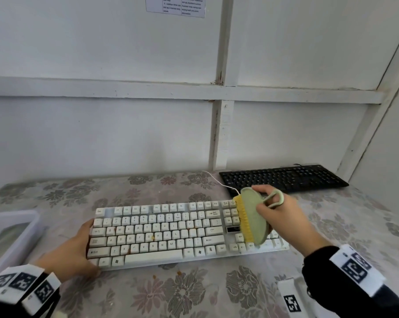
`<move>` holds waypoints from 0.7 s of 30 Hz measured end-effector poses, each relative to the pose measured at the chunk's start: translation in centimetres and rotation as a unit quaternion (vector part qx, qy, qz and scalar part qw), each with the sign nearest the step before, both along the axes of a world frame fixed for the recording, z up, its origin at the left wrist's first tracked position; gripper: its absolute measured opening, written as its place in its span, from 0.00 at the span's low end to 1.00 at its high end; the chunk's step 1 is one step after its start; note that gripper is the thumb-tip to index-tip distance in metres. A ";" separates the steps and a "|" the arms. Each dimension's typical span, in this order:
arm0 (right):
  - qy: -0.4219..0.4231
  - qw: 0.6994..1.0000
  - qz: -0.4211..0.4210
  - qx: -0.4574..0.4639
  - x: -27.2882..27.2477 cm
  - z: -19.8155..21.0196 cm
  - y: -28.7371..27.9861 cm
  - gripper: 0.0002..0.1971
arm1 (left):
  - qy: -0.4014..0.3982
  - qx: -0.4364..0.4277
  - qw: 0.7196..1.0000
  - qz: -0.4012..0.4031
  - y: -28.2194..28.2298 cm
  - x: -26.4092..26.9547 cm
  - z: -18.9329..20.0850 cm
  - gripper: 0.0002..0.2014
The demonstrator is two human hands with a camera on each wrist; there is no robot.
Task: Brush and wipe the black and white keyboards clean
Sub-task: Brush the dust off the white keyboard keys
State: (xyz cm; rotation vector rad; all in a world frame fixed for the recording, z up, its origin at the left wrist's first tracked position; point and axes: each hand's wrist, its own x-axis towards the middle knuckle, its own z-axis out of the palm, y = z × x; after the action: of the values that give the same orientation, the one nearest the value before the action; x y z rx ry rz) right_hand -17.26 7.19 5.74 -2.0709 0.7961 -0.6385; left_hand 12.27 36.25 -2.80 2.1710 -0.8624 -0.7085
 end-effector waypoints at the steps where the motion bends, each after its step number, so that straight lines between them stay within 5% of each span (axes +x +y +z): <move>1: 0.015 1.000 0.004 0.002 -0.1 -0.3 0.2 0.19 | -0.002 0.003 1.000 0.003 0.0 0.0 0.0 0.63; 10: 0.113 0.993 0.026 -0.004 -0.7 0.2 0.6 0.17 | 0.000 0.009 1.000 0.019 -0.1 0.0 -0.2 0.57; 16: -0.009 0.998 -0.032 -0.045 0.1 1.6 0.0 0.19 | 0.006 -0.003 1.000 0.011 0.0 0.1 -0.1 0.62; 21: 0.034 0.999 -0.007 -0.038 0.3 -0.4 0.4 0.19 | 0.007 0.001 1.000 0.016 -0.2 0.0 -0.2 0.59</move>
State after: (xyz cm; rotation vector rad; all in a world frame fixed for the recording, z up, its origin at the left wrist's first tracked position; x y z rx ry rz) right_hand -16.92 7.57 5.31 -2.1677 0.8367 -0.6169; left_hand 12.31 36.10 -3.00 2.1746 -0.8189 -0.7089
